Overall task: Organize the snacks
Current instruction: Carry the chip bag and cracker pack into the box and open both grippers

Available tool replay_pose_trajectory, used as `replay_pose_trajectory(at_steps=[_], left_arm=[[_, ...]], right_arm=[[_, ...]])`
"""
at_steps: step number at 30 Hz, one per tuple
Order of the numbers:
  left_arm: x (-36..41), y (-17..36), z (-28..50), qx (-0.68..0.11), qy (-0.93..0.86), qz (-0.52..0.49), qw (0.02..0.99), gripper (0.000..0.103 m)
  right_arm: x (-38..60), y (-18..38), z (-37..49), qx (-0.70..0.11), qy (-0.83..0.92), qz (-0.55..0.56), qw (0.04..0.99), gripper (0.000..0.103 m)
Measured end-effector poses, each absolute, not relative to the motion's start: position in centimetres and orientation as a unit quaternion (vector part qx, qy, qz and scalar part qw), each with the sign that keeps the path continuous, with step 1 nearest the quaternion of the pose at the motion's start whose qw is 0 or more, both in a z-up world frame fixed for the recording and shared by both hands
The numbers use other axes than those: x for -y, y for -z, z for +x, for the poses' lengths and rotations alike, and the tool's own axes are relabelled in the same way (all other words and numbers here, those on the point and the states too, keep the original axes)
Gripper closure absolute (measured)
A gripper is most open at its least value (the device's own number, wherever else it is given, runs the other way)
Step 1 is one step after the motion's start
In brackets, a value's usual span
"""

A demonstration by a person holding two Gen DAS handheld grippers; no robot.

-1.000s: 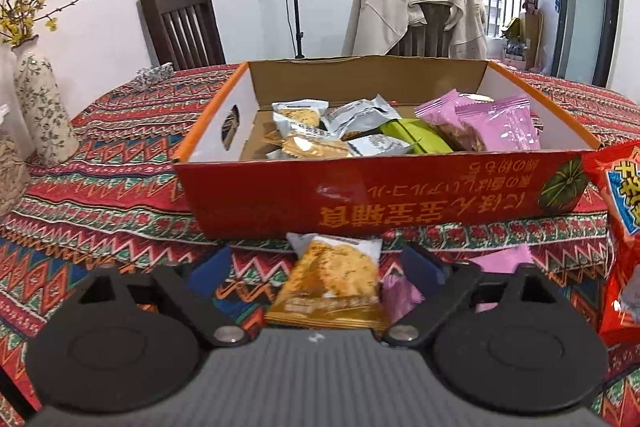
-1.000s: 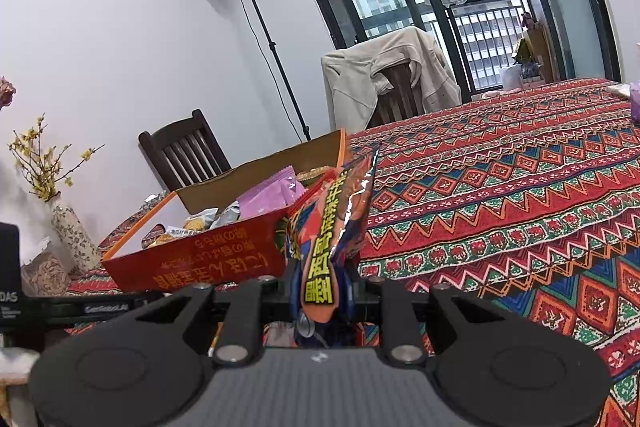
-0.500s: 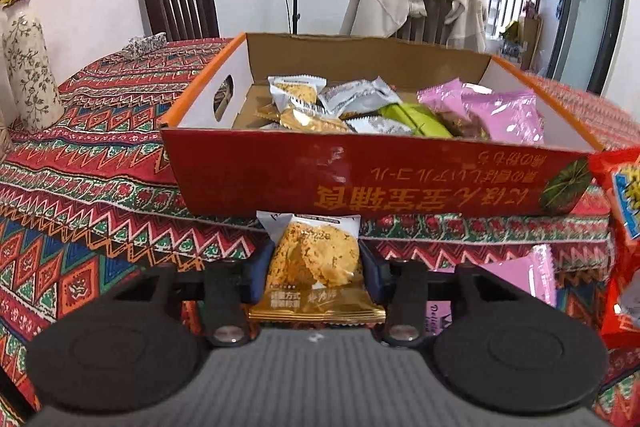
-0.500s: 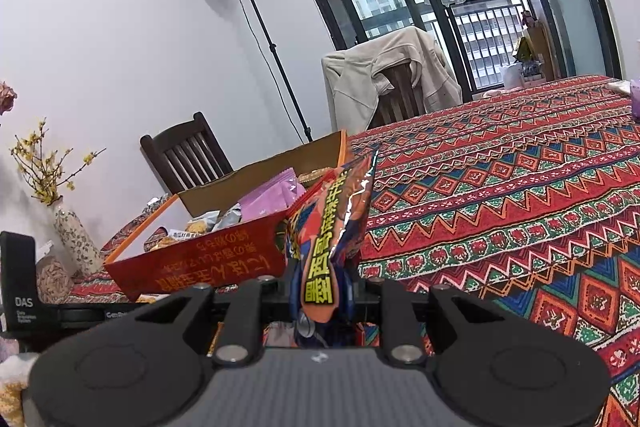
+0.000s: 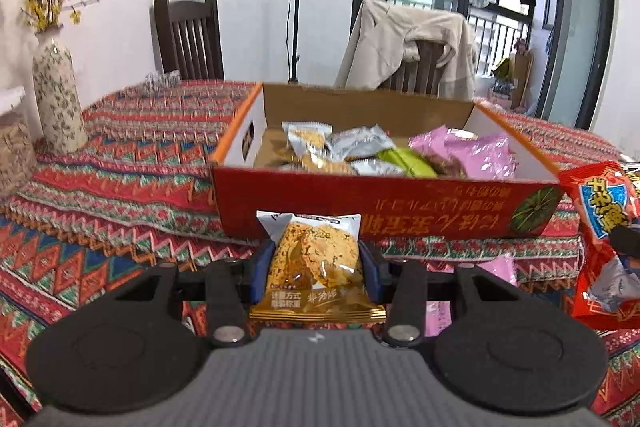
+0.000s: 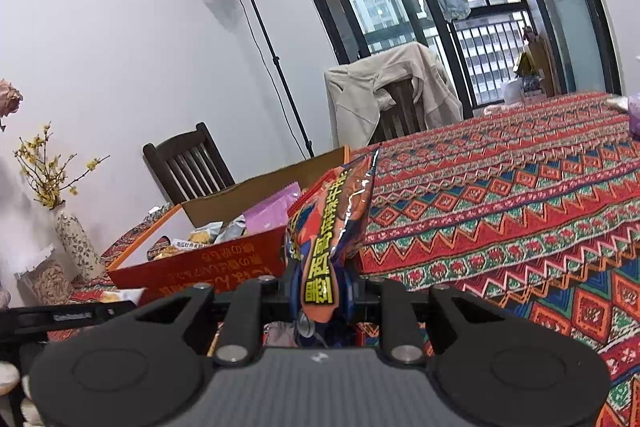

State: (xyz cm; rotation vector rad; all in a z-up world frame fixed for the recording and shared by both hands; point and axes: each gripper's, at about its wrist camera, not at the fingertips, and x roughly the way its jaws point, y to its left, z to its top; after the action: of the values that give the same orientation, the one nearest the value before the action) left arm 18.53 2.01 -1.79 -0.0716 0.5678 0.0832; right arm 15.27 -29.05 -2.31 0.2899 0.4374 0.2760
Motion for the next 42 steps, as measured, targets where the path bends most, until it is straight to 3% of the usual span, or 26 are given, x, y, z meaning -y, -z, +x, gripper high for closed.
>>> replay_pose_trajectory(at_steps=[11, 22, 36, 42], left_arm=[[-1.7, -2.2, 18.7, -0.231, -0.022, -0.023, 0.973, 0.057], [-1.5, -4.3, 22.4, -0.200, -0.013, -0.033, 0.979, 0.057], [-3.3, -2.4, 28.4, -0.187, -0.039, -0.070, 0.979, 0.057], [-4.5, -0.4, 30.0, -0.215, -0.040, -0.084, 0.972, 0.057]], right_arm=[[27.7, -2.4, 16.1, -0.190, -0.164, 0.136, 0.958, 0.083], [23.1, -5.7, 22.5, -0.187, -0.183, 0.127, 0.957, 0.083], [18.1, -3.7, 30.5, -0.210, -0.182, 0.146, 0.949, 0.083], [17.8, -1.7, 31.0, -0.215, -0.183, 0.135, 0.950, 0.083]])
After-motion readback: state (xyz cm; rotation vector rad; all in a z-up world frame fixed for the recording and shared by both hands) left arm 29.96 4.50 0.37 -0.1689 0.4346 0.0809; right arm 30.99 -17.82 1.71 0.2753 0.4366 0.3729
